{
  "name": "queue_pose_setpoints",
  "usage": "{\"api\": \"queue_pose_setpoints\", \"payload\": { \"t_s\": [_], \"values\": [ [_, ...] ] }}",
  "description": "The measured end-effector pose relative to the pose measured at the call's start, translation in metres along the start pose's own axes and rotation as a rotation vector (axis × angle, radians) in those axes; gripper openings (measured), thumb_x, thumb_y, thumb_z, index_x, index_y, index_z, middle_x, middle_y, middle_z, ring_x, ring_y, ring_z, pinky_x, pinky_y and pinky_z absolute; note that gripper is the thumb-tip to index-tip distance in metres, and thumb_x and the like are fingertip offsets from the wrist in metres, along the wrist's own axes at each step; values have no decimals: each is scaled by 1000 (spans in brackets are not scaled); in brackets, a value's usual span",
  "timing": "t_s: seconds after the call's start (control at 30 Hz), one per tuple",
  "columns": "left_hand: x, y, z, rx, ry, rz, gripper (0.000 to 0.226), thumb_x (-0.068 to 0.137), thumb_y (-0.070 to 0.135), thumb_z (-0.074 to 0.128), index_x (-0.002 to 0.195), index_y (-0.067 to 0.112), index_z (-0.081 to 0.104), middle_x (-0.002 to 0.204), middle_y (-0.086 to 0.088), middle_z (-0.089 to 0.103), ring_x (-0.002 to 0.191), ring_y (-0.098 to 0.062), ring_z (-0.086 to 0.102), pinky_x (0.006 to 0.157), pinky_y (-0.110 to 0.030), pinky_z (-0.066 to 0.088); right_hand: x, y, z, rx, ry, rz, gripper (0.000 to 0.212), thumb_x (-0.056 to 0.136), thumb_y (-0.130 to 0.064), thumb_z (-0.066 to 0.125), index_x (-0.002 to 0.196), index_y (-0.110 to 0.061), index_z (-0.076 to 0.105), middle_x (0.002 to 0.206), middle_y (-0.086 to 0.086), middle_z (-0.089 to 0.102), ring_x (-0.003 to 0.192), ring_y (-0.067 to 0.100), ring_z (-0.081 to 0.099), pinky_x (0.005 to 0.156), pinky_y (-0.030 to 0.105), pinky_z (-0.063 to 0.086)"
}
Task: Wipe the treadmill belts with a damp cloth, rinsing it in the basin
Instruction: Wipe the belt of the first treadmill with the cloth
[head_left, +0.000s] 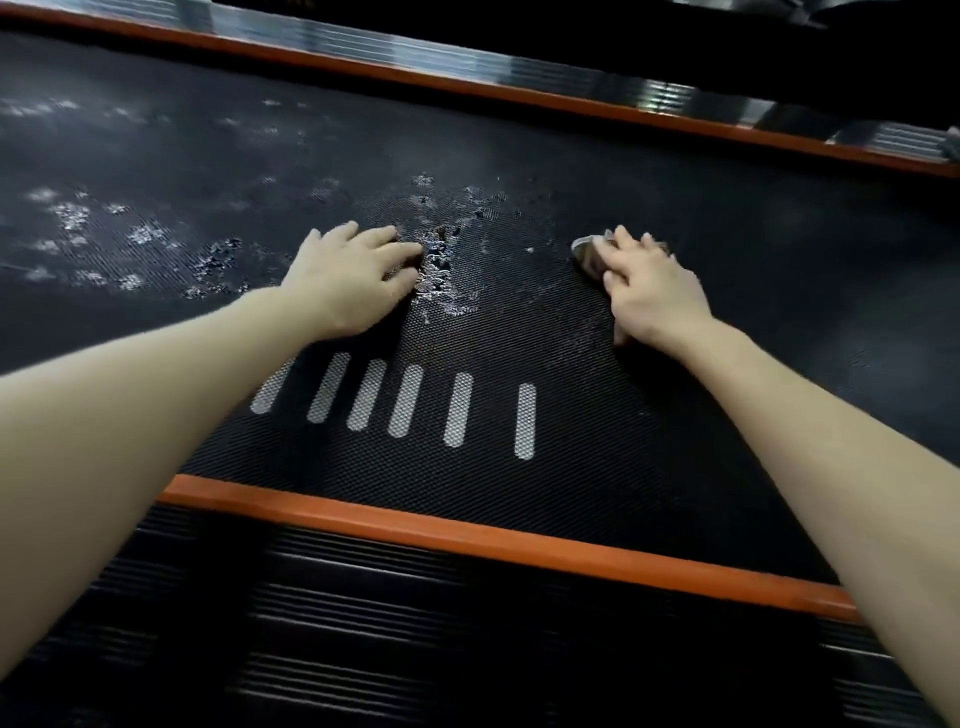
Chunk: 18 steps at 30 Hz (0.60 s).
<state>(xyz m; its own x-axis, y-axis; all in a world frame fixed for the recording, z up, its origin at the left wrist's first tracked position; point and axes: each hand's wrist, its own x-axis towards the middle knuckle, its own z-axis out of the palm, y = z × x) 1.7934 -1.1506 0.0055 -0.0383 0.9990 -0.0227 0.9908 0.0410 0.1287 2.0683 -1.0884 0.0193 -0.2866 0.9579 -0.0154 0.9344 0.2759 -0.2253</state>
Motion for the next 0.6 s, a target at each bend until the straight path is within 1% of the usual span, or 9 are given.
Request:
{"api": "queue_pose_setpoints", "payload": {
  "t_s": [0.1, 0.17, 0.3, 0.4, 0.47, 0.5, 0.53, 0.6],
  "values": [
    [-4, 2, 12, -22, 87, 22, 48, 100, 44, 27, 147, 36, 29, 158, 2, 21, 145, -31, 13, 116, -53, 7, -20, -27, 6, -41, 18, -35, 50, 101, -18, 33, 149, -23, 23, 159, 3, 9, 145, 26, 6, 116, 38, 6],
    [-4, 1, 16, -36, 117, 27, 48, 99, 43, 27, 146, 34, 30, 157, 0, 21, 144, -33, 13, 116, -54, 6, -34, -58, 14, -48, 21, -69, 51, 100, -19, 35, 149, -21, 23, 159, 5, 11, 145, 26, 7, 116, 39, 6],
    [-2, -3, 16, -73, 129, 47, 47, 99, 39, 30, 146, 35, 31, 157, 1, 22, 144, -32, 13, 116, -53, 5, -52, -126, 40, -51, 50, -226, 52, 97, -18, 39, 148, -17, 29, 157, 10, 18, 144, 30, 12, 117, 44, 8],
    [-6, -5, 17, -73, 159, 75, 47, 99, 36, 30, 146, 35, 31, 157, 1, 23, 144, -32, 14, 116, -51, 6, -73, -143, 39, -9, -4, -255, 52, 93, -21, 32, 145, -15, 34, 155, 11, 23, 143, 32, 15, 115, 47, 9],
    [-9, -4, 17, -57, 150, 83, 48, 99, 37, 27, 147, 33, 30, 157, -1, 22, 144, -34, 12, 116, -52, 4, -93, -128, 32, -9, -45, -197, 57, 90, -25, 27, 146, -19, 33, 156, 7, 22, 144, 30, 15, 115, 48, 11],
    [-9, -4, 16, -62, 139, 85, 48, 99, 37, 26, 147, 32, 29, 157, -2, 22, 144, -34, 12, 116, -53, 3, -104, -115, 27, -29, -56, -139, 58, 89, -26, 25, 147, -21, 31, 157, 4, 19, 145, 28, 13, 114, 49, 10],
    [-10, -4, 15, -72, 129, 86, 49, 100, 37, 25, 148, 32, 30, 157, -3, 22, 144, -35, 11, 116, -54, 3, -112, -99, 23, -56, -60, -65, 57, 91, -25, 24, 148, -23, 27, 158, 2, 15, 145, 26, 11, 115, 50, 9],
    [-11, -5, 14, -82, 114, 91, 49, 100, 37, 24, 148, 30, 29, 158, -4, 20, 144, -36, 9, 116, -55, 1, -123, -70, 13, -87, -56, 145, 52, 98, -19, 27, 149, -24, 21, 159, -2, 9, 146, 24, 7, 115, 54, 9]
  ]
}}
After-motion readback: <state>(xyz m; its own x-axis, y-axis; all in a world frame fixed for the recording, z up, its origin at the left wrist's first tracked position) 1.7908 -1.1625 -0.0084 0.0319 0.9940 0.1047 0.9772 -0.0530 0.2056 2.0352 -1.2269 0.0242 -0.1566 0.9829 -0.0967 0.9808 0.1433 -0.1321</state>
